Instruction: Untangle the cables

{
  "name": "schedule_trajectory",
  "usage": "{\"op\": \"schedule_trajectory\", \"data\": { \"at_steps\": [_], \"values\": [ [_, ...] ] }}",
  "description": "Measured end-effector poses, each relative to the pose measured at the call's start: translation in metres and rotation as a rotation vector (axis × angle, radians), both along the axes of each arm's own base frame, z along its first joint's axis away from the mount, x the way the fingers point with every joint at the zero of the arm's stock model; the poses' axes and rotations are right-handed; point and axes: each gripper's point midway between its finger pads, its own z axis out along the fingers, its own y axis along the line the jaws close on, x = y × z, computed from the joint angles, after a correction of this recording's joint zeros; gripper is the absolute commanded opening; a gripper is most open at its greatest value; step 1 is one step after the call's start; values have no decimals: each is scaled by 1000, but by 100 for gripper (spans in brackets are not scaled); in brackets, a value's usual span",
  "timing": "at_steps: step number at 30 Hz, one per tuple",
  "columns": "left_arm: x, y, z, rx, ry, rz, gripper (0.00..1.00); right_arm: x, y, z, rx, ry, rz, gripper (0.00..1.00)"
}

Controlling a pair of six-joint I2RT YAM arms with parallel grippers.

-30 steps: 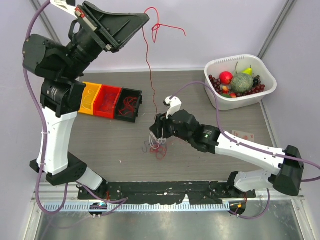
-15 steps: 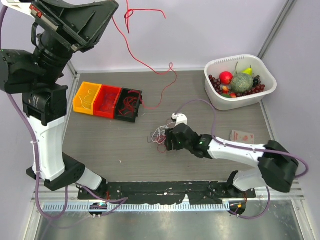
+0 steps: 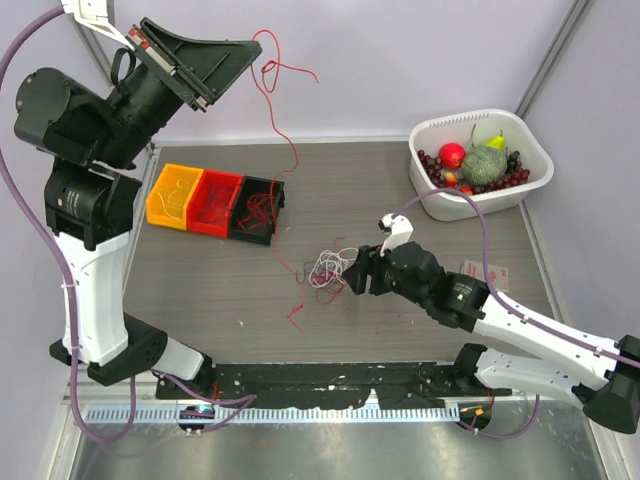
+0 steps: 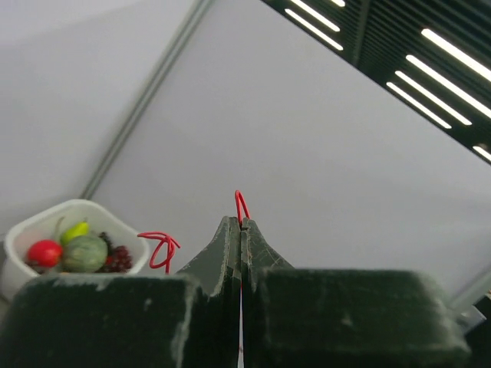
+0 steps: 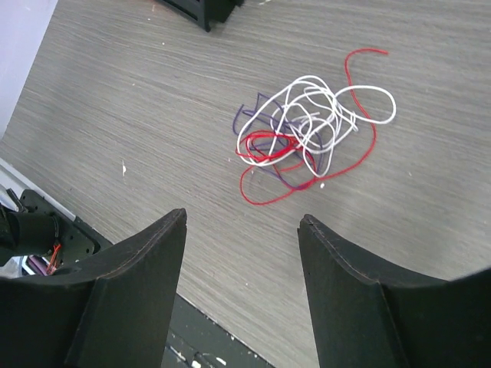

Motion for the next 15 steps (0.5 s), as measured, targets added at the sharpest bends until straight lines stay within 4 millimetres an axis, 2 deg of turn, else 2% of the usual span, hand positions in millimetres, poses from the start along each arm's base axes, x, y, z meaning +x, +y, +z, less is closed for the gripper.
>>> {"op": "schedule_trajectory", "data": {
  "at_steps": [9, 15],
  "values": [
    [68, 27, -44, 144, 84, 235, 0, -13, -31, 5, 3, 23, -72, 65],
    [124, 47, -68, 197, 146, 348, 0, -18, -49, 5, -6, 36, -116, 65]
  ]
}}
